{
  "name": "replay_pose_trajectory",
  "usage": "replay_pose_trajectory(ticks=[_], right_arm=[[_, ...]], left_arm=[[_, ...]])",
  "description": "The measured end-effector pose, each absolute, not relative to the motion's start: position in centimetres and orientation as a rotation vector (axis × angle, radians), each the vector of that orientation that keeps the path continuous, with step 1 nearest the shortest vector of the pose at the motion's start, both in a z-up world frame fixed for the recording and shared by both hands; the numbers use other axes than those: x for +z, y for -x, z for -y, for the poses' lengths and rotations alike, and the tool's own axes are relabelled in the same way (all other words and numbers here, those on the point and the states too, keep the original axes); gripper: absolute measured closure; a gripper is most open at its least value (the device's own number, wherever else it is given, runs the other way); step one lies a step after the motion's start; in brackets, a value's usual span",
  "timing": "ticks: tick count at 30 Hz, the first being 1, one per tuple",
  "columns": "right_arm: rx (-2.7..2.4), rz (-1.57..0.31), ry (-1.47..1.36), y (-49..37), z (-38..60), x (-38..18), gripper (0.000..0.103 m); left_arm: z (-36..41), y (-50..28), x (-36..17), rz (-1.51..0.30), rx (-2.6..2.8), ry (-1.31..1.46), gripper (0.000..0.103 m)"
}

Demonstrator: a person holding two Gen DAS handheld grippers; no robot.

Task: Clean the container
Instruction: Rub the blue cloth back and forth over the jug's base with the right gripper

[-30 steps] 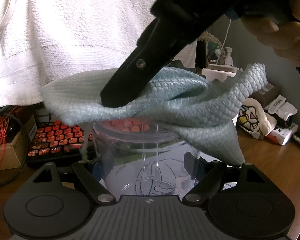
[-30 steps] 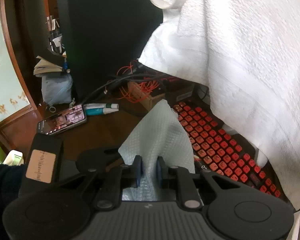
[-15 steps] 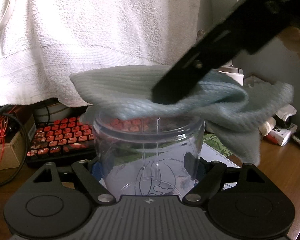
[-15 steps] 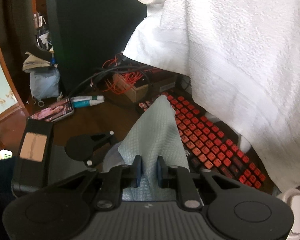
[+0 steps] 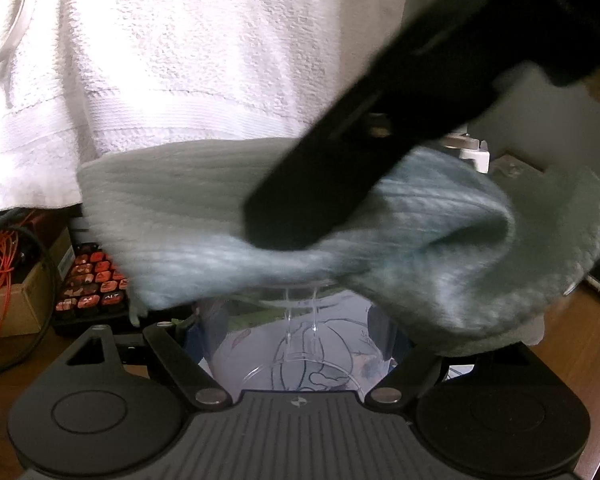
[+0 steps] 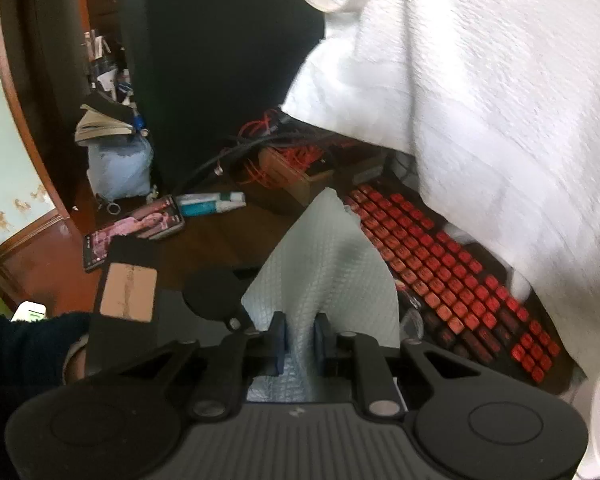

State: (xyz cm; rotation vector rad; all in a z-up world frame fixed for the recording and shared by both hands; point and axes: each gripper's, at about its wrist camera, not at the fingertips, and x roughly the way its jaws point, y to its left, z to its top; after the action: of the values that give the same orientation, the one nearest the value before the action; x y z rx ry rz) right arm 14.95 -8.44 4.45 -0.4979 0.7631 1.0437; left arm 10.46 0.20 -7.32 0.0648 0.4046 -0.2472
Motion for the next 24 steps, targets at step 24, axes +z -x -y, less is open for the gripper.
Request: replay_pose_trajectory(ticks=[24], right_arm=[[0.997, -0.759, 0.502, -18.5, 9.0, 4.2, 0.089]], left_arm=[[0.3, -10.3, -7.1, -0.413, -0.254, -0.066, 0.02]])
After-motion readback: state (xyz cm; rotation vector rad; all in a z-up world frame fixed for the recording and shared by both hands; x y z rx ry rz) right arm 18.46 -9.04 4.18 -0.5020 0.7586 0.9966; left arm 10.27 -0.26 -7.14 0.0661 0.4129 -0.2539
